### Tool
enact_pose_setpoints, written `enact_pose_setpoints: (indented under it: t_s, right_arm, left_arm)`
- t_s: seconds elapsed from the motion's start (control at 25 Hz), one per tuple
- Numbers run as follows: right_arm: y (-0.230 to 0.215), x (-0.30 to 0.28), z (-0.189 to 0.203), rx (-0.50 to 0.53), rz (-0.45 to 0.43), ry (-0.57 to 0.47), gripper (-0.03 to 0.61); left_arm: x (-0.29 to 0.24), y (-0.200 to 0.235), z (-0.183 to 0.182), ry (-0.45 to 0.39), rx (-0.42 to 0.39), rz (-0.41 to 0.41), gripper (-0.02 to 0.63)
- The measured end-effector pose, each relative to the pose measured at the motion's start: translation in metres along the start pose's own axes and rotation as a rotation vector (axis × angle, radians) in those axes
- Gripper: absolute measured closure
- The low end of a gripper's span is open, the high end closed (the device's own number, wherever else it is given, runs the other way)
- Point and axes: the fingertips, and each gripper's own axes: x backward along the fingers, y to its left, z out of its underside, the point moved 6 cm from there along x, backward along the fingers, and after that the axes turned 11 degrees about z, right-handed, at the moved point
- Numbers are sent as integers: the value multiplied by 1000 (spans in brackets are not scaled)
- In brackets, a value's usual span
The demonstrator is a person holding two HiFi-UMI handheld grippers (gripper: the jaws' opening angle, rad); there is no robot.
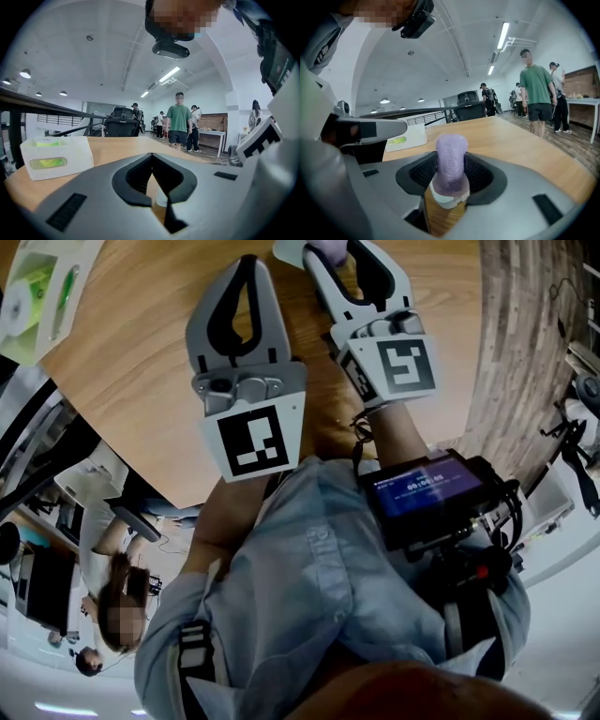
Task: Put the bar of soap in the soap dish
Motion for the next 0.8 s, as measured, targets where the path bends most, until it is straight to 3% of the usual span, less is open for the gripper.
enact_pose_setpoints:
  t_s: [0.8]
  right_arm:
    - [-9,-7,2,30,65,60,383]
  left_arm:
    - [8,2,-6,-22,2,-39,606]
